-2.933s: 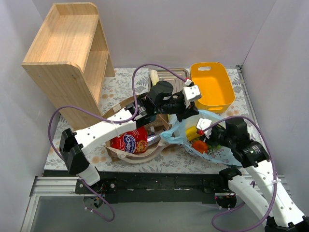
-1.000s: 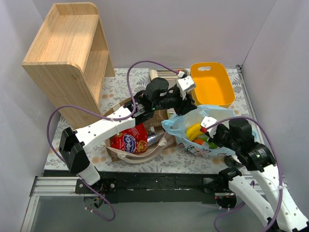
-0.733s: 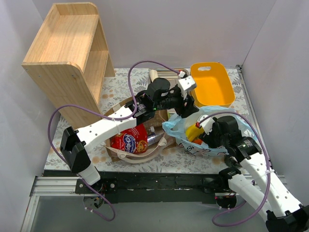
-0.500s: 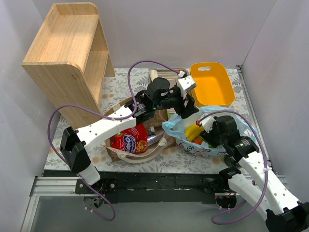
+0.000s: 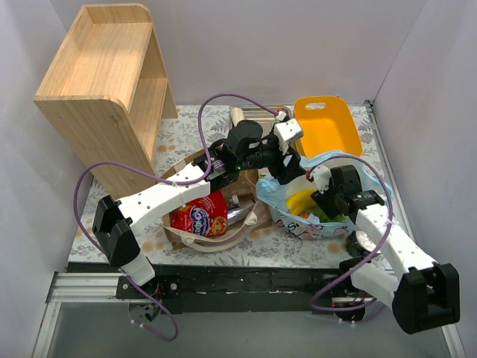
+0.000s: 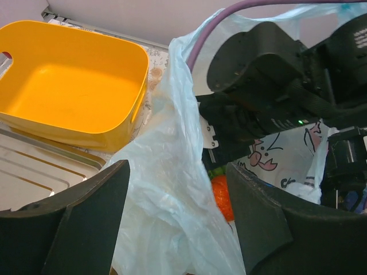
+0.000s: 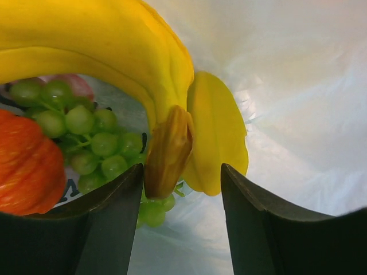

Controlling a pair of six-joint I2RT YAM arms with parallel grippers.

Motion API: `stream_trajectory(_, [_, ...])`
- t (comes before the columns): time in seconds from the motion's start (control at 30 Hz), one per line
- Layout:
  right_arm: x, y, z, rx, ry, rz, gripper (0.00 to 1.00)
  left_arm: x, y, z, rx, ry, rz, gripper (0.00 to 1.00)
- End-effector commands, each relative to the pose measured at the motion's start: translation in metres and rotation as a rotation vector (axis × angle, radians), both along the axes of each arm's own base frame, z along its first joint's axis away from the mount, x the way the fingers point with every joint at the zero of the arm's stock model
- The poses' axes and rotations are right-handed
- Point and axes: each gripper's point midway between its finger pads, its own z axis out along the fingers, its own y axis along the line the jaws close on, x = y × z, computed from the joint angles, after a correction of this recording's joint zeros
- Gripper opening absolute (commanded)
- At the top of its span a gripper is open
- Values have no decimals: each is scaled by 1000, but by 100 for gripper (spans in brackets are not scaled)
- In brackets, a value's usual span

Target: Untie the knot of the grocery bags and take out the mixed food

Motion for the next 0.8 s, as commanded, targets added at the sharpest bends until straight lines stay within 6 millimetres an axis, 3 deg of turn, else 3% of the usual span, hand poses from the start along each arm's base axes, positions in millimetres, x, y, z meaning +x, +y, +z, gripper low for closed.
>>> stream_trajectory(0.0, [14, 8, -2, 98, 39, -15, 63, -3, 12, 25, -30, -49, 6, 68])
stream_trajectory(0.03, [14, 10, -3, 116, 51, -9, 60, -3, 12, 24, -28, -47, 4, 68])
stream_trajectory(0.07, [15, 12, -3, 128, 54, -2, 46, -4, 12, 25, -31, -49, 5, 68])
stream_trajectory(0.1, [13, 25, -3, 184, 69, 42, 39, -5, 12, 24, -28, -48, 1, 68])
stream_trajectory(0.13, [14, 31, 2, 210, 62, 70, 33, -4, 12, 24, -27, -50, 4, 68])
stream_trajectory(0.17, [14, 36, 7, 224, 54, 105, 20, -3, 12, 24, -28, -52, 5, 68])
stream_trajectory(0.27, [14, 46, 33, 272, -16, 170, 4, -2, 13, 25, -25, -63, 9, 68])
stream_trajectory(0.33, [9, 49, 54, 280, -76, 224, 1, 0, 14, 25, -24, -70, 14, 68])
stream_trajectory(0.37, [8, 50, 74, 283, -140, 248, 1, 1, 14, 26, -28, -73, 16, 68])
stream_trajectory(0.57, [-26, 47, 127, 209, -304, 431, 1, 14, 16, 32, -43, -82, 49, 68])
stream_trajectory(0.77, [-33, 35, 195, 123, -545, 463, 1, 30, 20, 48, -69, -100, 87, 69])
